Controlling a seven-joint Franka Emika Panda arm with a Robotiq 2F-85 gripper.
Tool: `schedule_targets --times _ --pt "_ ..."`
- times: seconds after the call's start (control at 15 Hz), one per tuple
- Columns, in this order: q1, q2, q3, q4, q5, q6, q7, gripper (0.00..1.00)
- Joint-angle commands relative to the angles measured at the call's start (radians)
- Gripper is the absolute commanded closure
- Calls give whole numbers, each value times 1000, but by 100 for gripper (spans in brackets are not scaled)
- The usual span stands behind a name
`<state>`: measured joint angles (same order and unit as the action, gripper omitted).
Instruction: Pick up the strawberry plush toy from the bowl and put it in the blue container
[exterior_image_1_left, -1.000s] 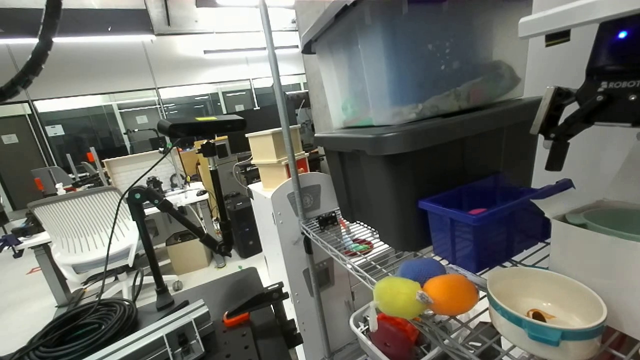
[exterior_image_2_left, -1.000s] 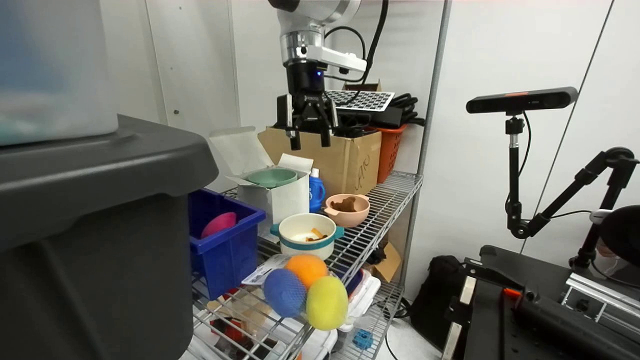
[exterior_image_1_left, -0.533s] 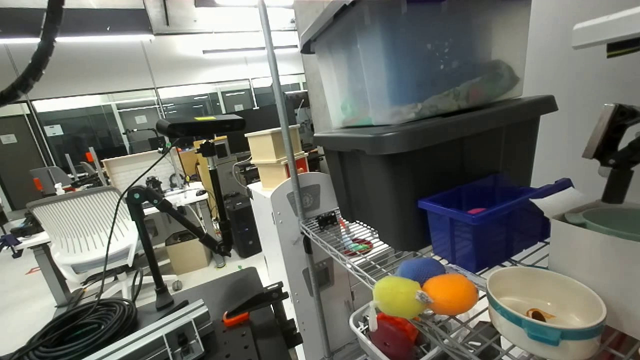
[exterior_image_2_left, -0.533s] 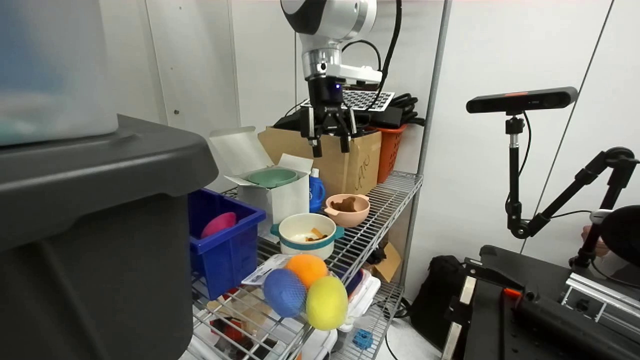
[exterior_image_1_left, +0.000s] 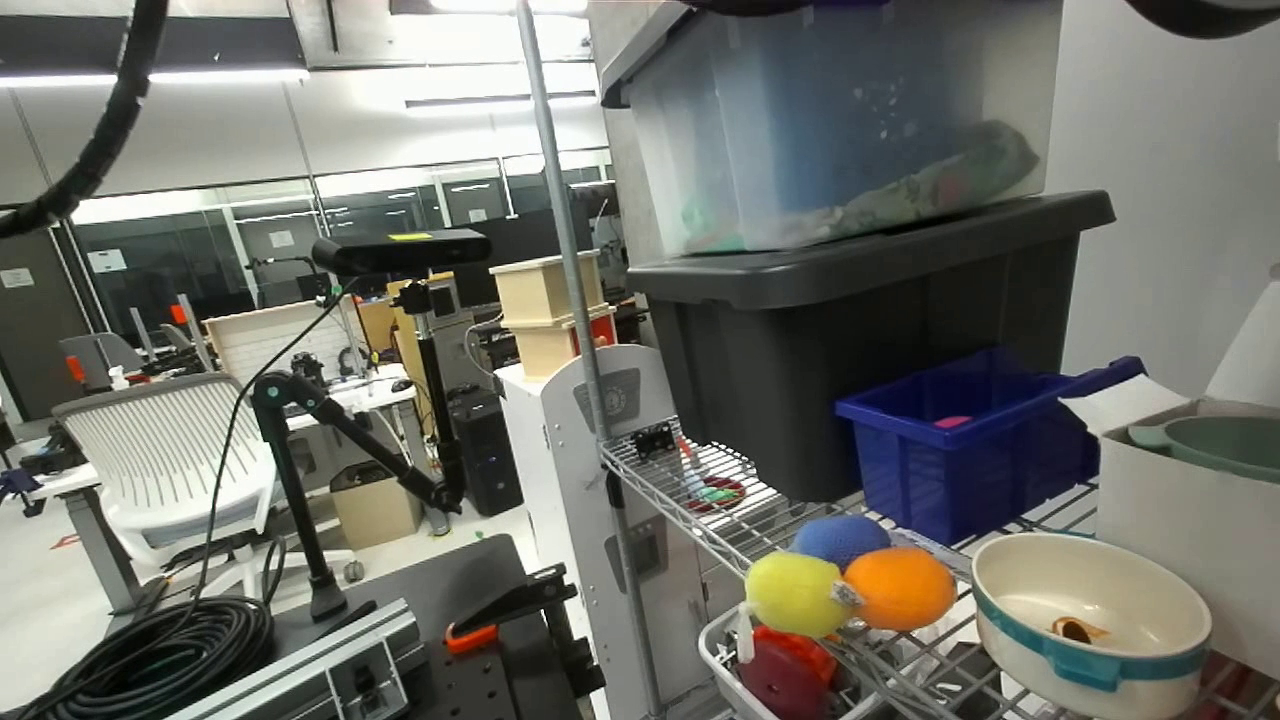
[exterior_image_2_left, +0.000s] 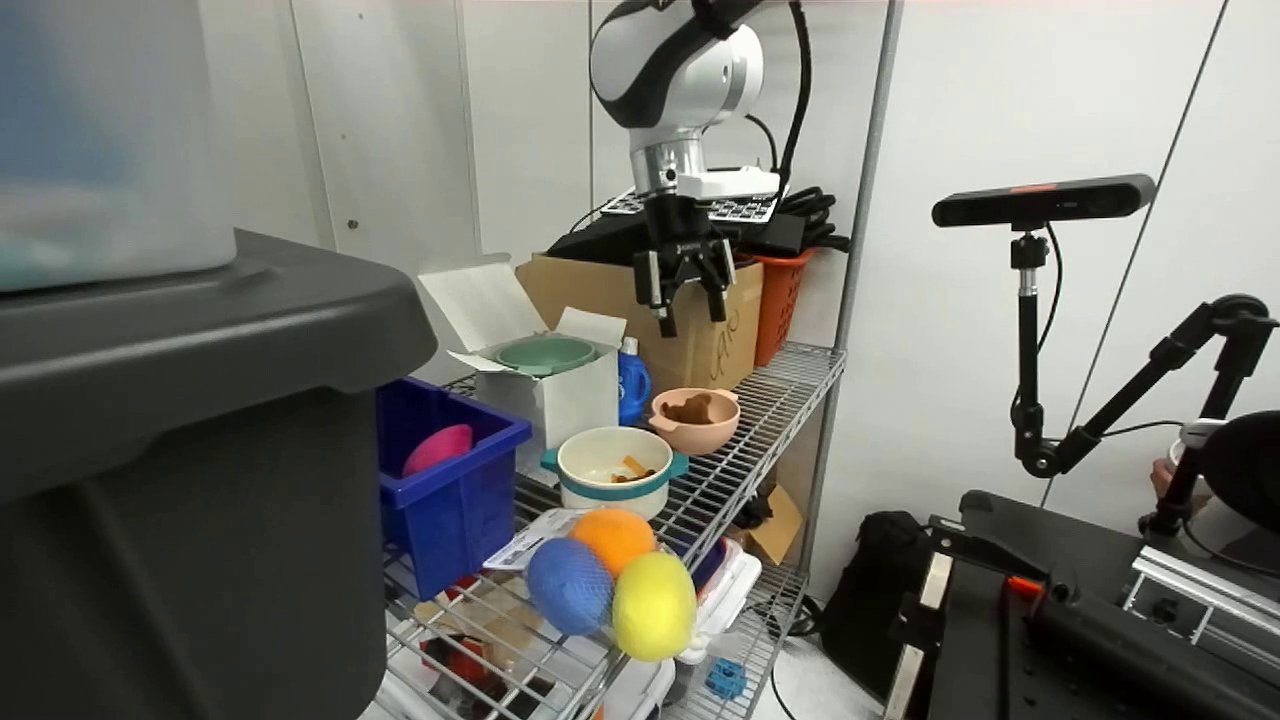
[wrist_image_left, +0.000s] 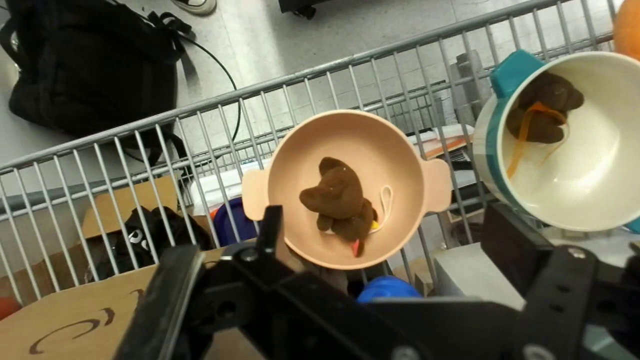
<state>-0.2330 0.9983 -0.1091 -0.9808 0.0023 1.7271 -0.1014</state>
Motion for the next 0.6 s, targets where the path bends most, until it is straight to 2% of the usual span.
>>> schedule_targets --times 0.0,0.53 --pt "-17 76 -5 100 -17 -8 10 0" --pt "-14 122 -12 148 -16 -11 16 0"
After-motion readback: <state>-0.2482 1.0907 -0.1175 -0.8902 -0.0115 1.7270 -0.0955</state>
